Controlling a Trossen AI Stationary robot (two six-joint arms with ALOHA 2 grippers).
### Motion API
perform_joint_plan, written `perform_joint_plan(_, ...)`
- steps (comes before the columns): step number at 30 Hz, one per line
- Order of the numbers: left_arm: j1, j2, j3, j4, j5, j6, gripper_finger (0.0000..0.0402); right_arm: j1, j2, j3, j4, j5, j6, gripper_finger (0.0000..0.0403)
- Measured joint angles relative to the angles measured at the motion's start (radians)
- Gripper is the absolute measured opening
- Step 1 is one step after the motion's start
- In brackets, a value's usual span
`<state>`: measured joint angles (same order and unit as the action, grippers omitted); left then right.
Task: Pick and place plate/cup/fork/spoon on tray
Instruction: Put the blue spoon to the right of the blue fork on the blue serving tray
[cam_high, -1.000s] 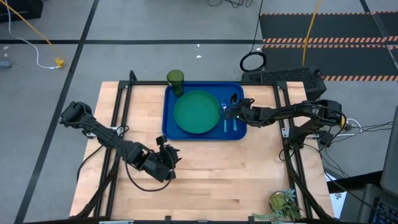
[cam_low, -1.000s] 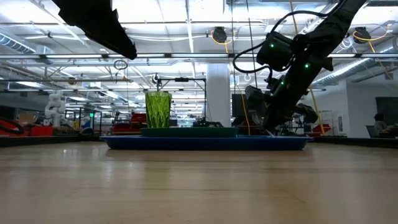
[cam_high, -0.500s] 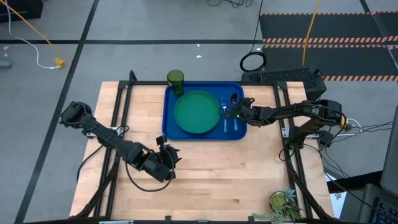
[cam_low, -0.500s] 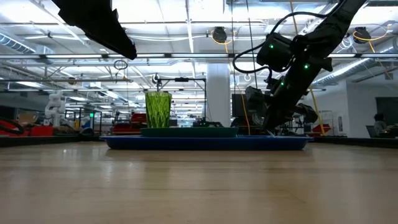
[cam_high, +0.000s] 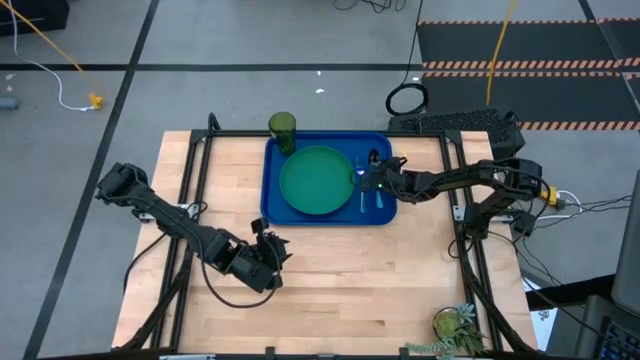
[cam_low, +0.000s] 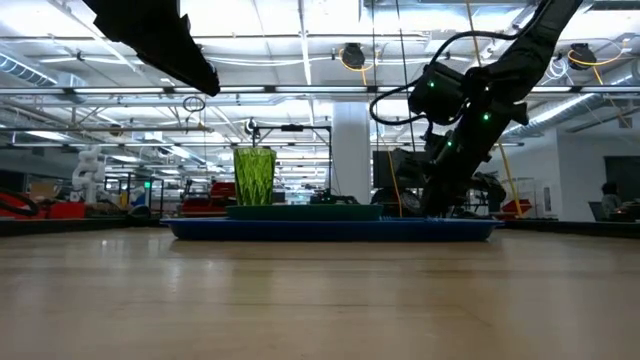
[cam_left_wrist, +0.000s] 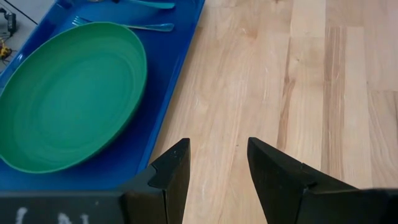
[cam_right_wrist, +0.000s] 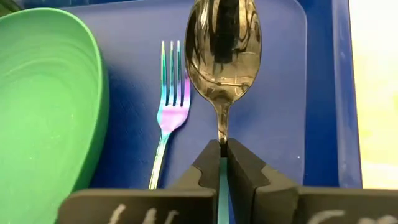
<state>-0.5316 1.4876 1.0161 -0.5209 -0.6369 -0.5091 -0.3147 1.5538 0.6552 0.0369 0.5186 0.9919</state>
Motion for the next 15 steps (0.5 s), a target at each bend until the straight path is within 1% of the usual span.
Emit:
perform_joint_plan(6,0.0,0.0,0.0,0.001,0.0,-0.001,0.0163,-0.014,0.001,0.0,-0.016,-0.019,0.001,0.0002)
perform_joint_plan(15,0.0,0.0,0.0,0.0,0.0,-0.009,0.0163,-0.014,0.045,0.0,0.031,-0.023,-0.006,0.0003)
